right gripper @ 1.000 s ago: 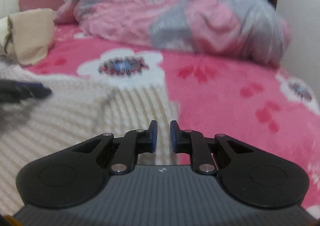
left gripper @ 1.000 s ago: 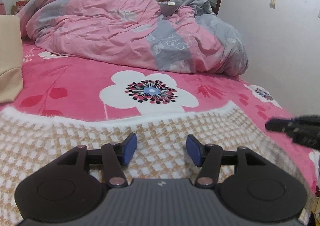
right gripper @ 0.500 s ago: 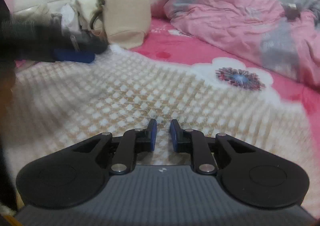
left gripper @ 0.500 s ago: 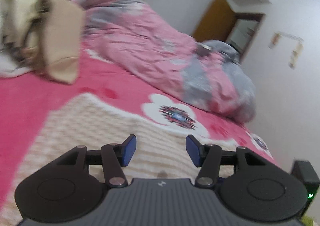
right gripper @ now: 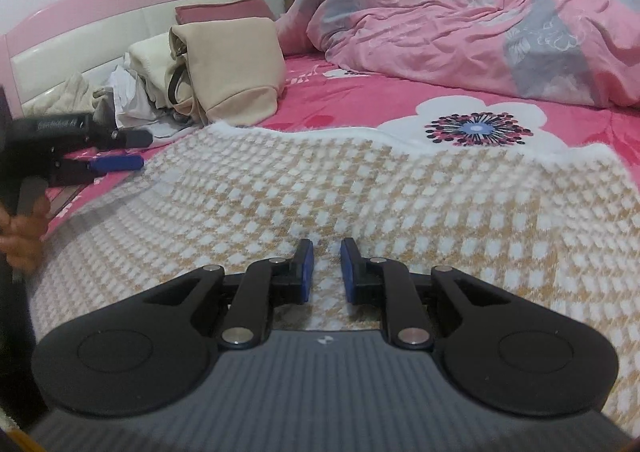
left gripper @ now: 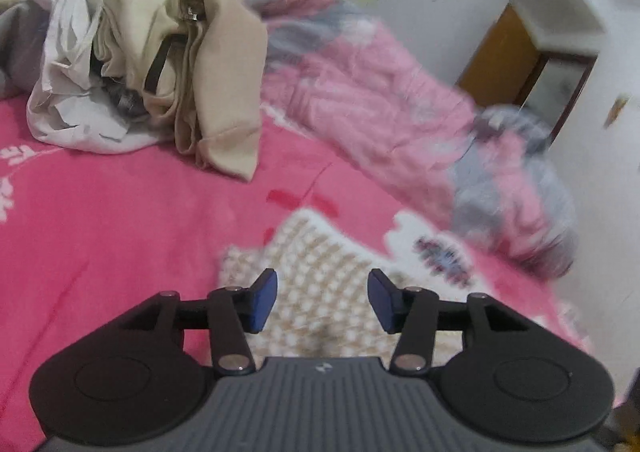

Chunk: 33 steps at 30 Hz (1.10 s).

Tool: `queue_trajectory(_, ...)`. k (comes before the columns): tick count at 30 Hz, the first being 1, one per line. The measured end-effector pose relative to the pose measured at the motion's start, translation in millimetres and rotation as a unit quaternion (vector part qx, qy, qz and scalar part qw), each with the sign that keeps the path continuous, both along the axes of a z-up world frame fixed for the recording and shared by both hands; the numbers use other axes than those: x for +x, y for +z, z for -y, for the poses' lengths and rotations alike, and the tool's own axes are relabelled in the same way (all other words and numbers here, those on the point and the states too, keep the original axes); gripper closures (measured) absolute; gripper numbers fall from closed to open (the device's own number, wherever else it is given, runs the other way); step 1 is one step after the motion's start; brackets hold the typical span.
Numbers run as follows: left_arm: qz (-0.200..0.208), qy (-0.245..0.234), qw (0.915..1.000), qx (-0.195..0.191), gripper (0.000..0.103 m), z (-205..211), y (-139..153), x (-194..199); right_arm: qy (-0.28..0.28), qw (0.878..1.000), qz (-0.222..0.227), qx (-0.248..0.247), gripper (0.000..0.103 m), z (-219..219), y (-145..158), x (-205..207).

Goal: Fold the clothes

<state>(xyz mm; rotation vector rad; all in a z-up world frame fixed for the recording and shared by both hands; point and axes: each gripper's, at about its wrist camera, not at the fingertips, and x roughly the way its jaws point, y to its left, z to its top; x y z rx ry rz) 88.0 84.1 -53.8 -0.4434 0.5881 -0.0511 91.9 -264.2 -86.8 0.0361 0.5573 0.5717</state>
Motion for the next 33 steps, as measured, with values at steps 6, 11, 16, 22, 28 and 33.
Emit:
queue_trajectory(6,-0.026,0.044,0.9981,0.034,0.057,4.1,-0.9,4.2,-0.003,1.000,0.010,-0.004,0.089,-1.3,-1.8,-2.4)
queue_trajectory(11,-0.008,0.031,0.9937,0.107,0.051,25.2,11.8,13.1,-0.003,1.000,0.010,0.003,0.089,0.4,-2.9,-2.3)
queue_trajectory(16,-0.050,0.039,0.9977,0.026,0.051,-3.0,8.3,9.3,-0.004,1.000,0.013,0.001,0.089,-0.6,-2.9,-3.3)
queue_trajectory(22,0.008,0.005,0.9973,-0.073,0.038,-65.0,30.0,-75.1,-0.002,1.000,0.011,0.009,0.089,1.4,-3.5,-2.7)
queue_trajectory(28,0.014,-0.032,0.9832,-0.179,0.037,-94.5,-16.3,-135.7,-0.001,1.000,0.009,0.027,0.089,6.5,-5.4,-1.9)
queue_trajectory(33,0.020,-0.066,0.9585,-0.277,0.038,-102.5,-59.3,-137.5,-0.001,1.000,0.012,0.025,0.089,6.0,-5.7,-2.4)
